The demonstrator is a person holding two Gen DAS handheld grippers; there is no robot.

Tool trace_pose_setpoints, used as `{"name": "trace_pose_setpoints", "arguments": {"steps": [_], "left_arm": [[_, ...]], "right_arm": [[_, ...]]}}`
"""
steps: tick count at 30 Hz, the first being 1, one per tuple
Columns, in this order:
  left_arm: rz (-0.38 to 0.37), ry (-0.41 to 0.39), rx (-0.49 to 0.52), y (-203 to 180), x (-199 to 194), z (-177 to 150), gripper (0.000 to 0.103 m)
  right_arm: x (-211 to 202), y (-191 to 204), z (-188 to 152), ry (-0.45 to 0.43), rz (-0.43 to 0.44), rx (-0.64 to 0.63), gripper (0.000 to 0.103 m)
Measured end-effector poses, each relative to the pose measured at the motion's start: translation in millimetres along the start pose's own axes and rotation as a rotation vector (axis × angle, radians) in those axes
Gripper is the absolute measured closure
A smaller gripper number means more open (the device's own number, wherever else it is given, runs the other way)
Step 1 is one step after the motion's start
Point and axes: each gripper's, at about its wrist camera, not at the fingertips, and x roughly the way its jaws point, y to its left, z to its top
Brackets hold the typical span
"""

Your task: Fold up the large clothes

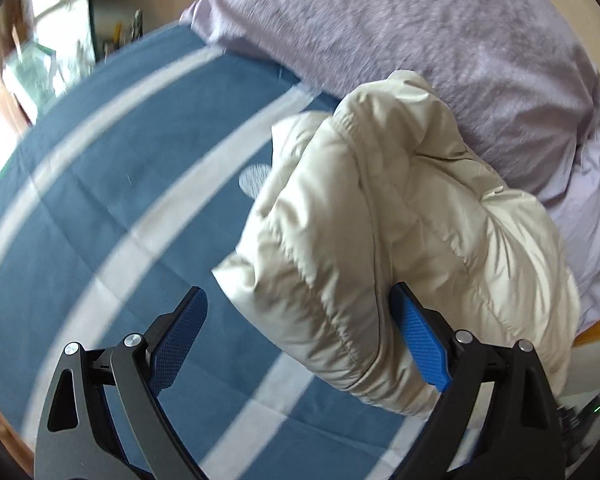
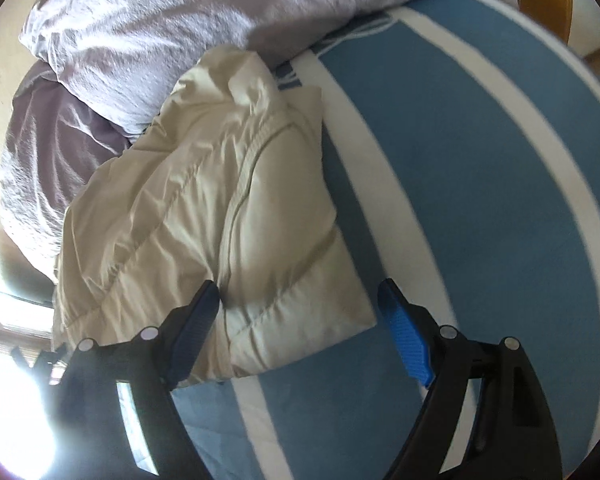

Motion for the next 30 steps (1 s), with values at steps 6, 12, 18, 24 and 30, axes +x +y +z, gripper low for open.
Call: {"name": "trace_pose_setpoints", "arguments": {"steps": [6,12,18,24,30], "left_arm": [[-0.110,0.005,-0.174,14.2,12.7,1.6,0.021],[-0.169,-0.035,-0.223,9.7,11.9,3.5,0.052],[-0.205,-0.068,-0.239,11.4,5.8,0.2,0.074],[-0.211,-0.083,-0.225,25.0,-10.7,-6.2,0.077],[-0.218,-0.083,-0.209,49.3,-32.9,-25.3,0.077]], "right_arm": [[10.4,-4.3,-7.0,0.003,0.089,0.095,0.043],[3.8,-1.1,-11.1,-0.039,0.109,0.134,0.068],[-18.4,16.5,-15.6,-0.111,0.117,0.073,0.082],[-33.9,27.9,-28.1,-0.129,0.123,0.007,0.083],[-43.8,24.2,-59.7,-0.106,0.139,-0.006,0.083]]}}
